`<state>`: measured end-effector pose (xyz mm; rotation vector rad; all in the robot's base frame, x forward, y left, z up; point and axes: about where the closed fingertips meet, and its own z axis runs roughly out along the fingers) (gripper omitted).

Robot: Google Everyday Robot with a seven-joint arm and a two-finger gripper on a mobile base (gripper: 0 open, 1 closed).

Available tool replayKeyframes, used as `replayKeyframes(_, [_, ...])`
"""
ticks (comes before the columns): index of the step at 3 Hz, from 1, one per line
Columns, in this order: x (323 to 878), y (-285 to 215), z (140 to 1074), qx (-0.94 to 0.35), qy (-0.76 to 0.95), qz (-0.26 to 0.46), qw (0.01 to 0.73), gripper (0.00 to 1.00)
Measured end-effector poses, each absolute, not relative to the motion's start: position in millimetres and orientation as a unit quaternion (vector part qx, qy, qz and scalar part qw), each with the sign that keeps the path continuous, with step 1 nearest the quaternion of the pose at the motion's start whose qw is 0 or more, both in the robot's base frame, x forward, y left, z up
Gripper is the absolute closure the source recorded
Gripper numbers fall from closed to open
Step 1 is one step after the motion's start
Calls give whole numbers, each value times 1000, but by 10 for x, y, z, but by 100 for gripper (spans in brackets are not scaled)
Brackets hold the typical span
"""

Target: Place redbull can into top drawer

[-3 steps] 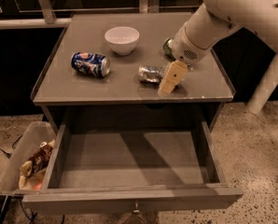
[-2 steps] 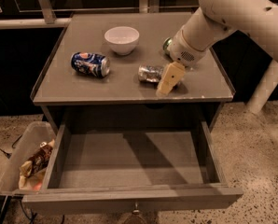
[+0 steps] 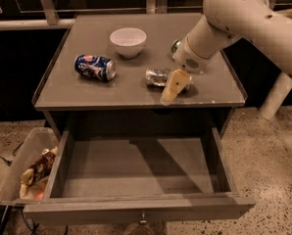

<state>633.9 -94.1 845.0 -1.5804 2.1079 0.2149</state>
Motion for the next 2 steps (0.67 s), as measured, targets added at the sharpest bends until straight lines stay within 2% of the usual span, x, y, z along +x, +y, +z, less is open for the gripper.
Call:
replayKeyframes(1, [6340,-939,8444,-579,773,79,246,18])
replayKeyframes(2, [6340,-939,8444,-579,773,79,246,41])
